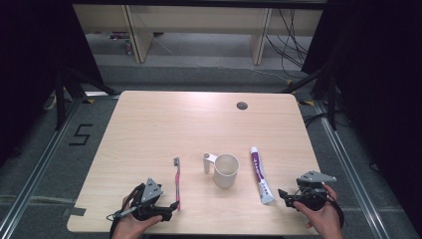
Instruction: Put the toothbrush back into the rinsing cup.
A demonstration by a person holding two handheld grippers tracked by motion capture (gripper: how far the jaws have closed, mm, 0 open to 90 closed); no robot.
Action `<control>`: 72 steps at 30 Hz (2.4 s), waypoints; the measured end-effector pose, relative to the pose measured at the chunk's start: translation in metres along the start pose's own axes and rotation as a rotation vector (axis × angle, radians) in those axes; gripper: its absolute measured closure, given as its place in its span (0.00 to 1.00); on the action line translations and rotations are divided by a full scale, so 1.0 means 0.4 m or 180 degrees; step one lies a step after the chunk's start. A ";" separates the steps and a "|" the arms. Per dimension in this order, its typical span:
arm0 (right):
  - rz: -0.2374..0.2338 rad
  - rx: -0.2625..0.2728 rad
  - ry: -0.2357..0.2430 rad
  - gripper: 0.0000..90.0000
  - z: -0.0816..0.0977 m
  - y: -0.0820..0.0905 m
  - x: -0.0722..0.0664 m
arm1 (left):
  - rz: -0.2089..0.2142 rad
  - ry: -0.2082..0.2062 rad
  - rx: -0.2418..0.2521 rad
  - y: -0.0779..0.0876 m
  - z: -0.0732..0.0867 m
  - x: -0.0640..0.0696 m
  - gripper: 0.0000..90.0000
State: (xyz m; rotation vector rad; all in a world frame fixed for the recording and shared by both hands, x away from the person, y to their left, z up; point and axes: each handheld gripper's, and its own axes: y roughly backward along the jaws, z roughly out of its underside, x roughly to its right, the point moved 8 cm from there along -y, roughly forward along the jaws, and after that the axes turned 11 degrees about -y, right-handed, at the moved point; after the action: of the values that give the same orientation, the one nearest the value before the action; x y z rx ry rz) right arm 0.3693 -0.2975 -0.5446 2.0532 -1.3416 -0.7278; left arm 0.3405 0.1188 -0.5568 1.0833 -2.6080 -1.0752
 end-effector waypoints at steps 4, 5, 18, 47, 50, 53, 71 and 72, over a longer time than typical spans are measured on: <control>-0.0004 -0.0104 -0.0132 0.22 0.006 0.006 -0.010 | -0.0005 0.0093 0.0036 -0.003 -0.002 0.003 0.18; 0.0001 -0.0088 -0.0057 0.22 0.005 0.005 -0.006 | 0.0006 0.0083 0.0010 -0.002 -0.001 0.003 0.18; -0.0029 -0.0057 -0.0011 0.22 0.003 -0.003 -0.003 | 0.0002 0.0062 -0.0014 -0.002 0.000 -0.003 0.23; -0.0074 -0.0109 -0.0028 0.23 0.007 -0.011 -0.009 | 0.0146 0.0067 -0.0398 -0.089 -0.075 -0.060 0.61; -0.0064 -0.0125 0.0025 0.23 0.007 -0.013 -0.006 | 0.0157 0.0054 -0.0452 -0.094 -0.078 -0.068 0.65; -0.0069 -0.0068 0.0128 0.23 0.001 -0.015 -0.002 | 0.0159 -0.0006 -0.0566 -0.098 -0.078 -0.077 0.67; -0.0091 -0.0141 -0.0046 0.24 0.007 -0.009 -0.017 | 0.0244 -0.0104 -0.1007 -0.125 -0.073 -0.097 0.75; -0.0090 -0.0150 -0.0043 0.24 0.007 -0.010 -0.017 | 0.0290 -0.0128 -0.1058 -0.122 -0.072 -0.099 0.75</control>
State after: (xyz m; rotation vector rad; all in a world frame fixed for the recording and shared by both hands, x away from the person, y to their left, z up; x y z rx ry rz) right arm 0.3673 -0.2903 -0.5486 2.0373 -1.2930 -0.7798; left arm 0.4079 0.1047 -0.5615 0.8678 -2.3629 -1.4541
